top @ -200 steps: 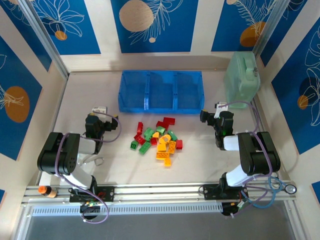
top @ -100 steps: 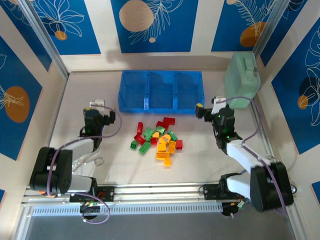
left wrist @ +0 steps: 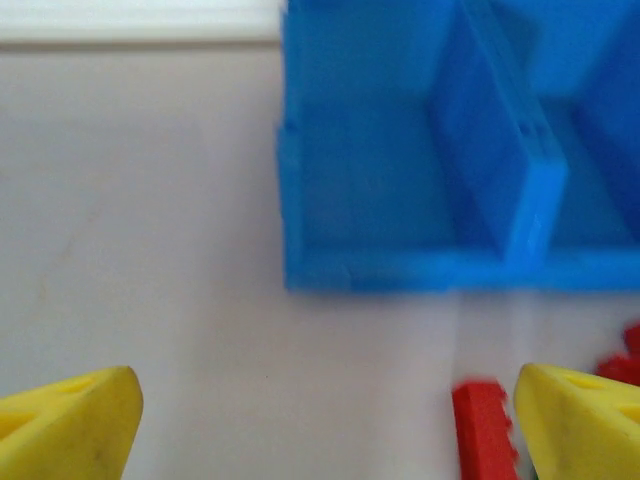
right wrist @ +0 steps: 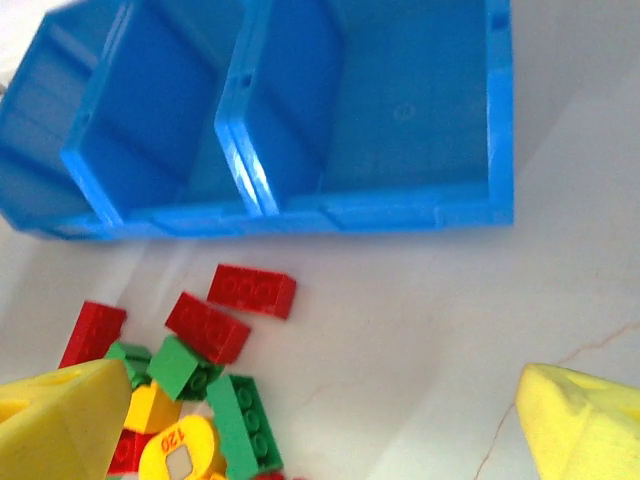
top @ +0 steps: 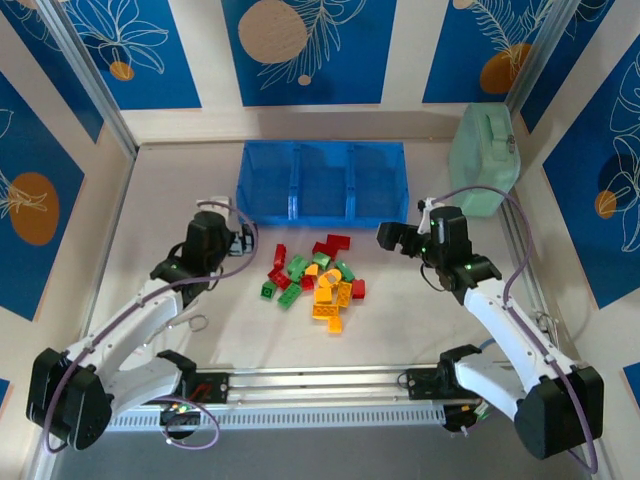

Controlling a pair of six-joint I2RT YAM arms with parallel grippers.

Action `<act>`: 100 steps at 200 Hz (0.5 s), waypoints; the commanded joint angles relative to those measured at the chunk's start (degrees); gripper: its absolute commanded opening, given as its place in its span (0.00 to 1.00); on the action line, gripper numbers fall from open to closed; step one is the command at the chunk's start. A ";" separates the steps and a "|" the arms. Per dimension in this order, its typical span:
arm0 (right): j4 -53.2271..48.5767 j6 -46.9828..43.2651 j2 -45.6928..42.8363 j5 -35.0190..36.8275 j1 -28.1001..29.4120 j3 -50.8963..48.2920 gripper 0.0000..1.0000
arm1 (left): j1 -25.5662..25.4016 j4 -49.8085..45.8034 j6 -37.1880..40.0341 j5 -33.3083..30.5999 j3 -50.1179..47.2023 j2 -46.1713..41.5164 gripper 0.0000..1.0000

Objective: Sort the legos into containers by color
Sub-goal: Pick up the lego from the center of the table.

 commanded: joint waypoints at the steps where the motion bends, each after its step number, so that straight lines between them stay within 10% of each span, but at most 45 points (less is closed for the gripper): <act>1: -5.94 0.54 -0.91 -0.25 1.88 2.45 0.99 | -2.96 -8.95 -5.87 3.41 1.47 -0.34 0.91; 100: -5.07 1.29 3.54 -1.76 8.03 0.95 0.81 | -12.44 -5.28 -15.47 12.92 -5.55 11.79 0.64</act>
